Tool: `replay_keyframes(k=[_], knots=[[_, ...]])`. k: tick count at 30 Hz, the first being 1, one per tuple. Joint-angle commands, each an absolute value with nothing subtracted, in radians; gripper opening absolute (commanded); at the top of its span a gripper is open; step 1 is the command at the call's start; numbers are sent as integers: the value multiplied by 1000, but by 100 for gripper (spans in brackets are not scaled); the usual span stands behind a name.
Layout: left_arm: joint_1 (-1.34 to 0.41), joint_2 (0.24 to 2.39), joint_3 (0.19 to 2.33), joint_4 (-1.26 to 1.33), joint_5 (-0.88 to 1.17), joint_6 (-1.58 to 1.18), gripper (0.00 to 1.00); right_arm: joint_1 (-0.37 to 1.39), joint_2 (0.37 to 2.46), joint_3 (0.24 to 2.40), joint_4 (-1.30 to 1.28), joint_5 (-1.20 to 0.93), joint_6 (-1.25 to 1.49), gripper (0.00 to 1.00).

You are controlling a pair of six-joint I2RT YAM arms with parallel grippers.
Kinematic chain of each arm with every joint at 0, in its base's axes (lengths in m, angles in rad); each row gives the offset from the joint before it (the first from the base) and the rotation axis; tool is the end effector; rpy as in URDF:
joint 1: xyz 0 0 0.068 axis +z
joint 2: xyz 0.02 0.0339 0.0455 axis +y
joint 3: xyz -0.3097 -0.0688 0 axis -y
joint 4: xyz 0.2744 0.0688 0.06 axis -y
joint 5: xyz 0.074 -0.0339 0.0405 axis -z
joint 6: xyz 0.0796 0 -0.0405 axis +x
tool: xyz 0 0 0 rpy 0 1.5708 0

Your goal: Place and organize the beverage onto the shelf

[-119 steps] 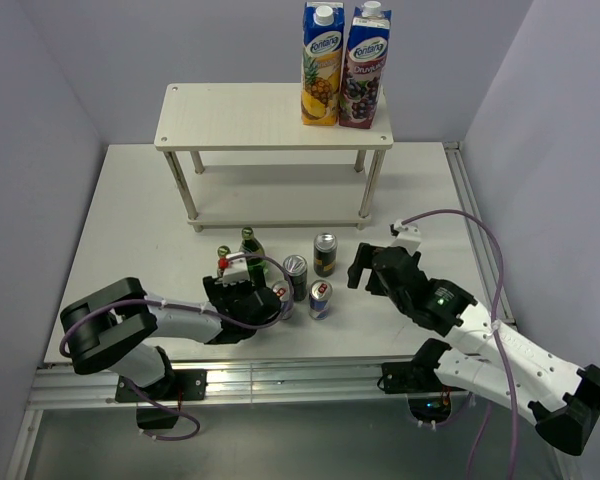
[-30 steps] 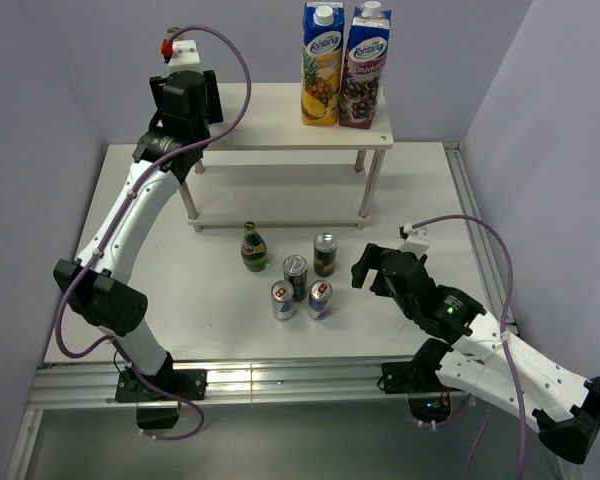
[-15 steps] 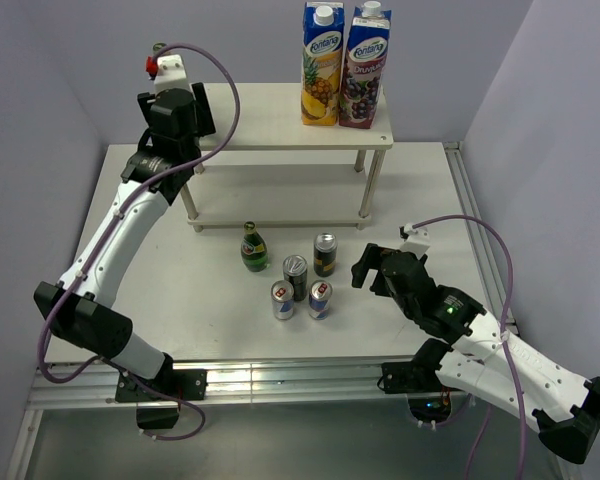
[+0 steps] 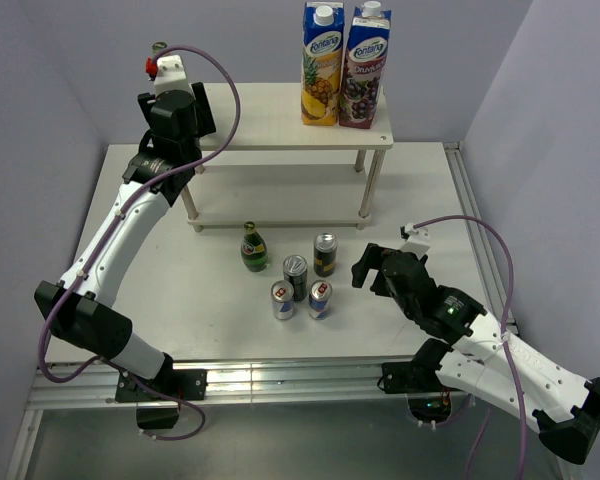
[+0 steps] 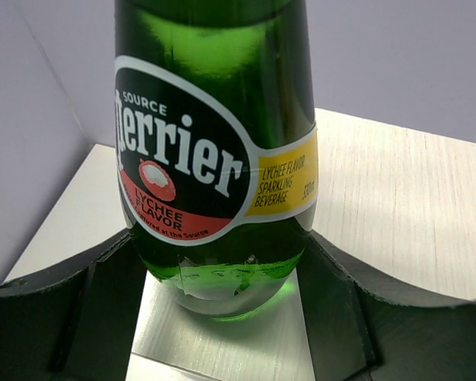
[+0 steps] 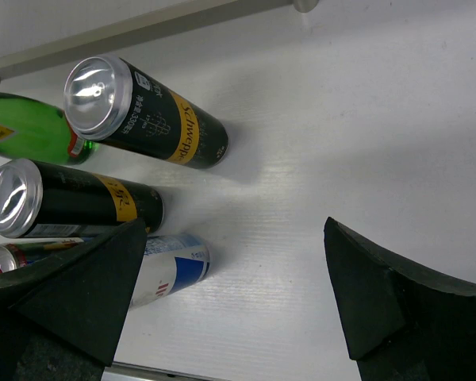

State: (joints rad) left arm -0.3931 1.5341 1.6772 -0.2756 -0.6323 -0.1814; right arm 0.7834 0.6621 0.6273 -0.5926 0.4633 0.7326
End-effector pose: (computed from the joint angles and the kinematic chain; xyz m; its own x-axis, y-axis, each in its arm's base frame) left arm 0.3955 -0.1131 0.5033 -0.0782 -0.1251 -0.9891 -0.2503 0.9628 -0.1020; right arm 0.1453 0.0945 0.2691 -0.5600 0.2867 -0.7773 -0.0006 0.9381 0.3464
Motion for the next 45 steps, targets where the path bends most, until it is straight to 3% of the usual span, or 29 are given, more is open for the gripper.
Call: replay_keyframes(k=[1, 8, 9, 10, 20, 34, 39, 45], knots=[[-391, 1535, 1687, -213, -614, -206, 69, 792, 649, 617, -591, 495, 741, 100], [-391, 1548, 1683, -206, -597, -198, 77, 792, 650, 617, -589, 495, 736, 100], [-391, 1551, 1686, -209, -598, -196, 91, 792, 650, 617, -588, 495, 736, 100], [-391, 1551, 1689, -210, -601, -198, 99, 792, 652, 615, -589, 495, 736, 100], [-397, 1493, 1681, -225, -571, -221, 99, 790, 643, 612, -588, 497, 738, 100], [-446, 1352, 1689, -451, -601, -276, 99, 792, 630, 611, -591, 503, 744, 100], [-527, 1157, 1482, -551, -616, -406, 93, 790, 632, 609, -589, 508, 746, 100], [-856, 939, 1110, -545, -707, -700, 88, 790, 643, 612, -591, 509, 745, 100]])
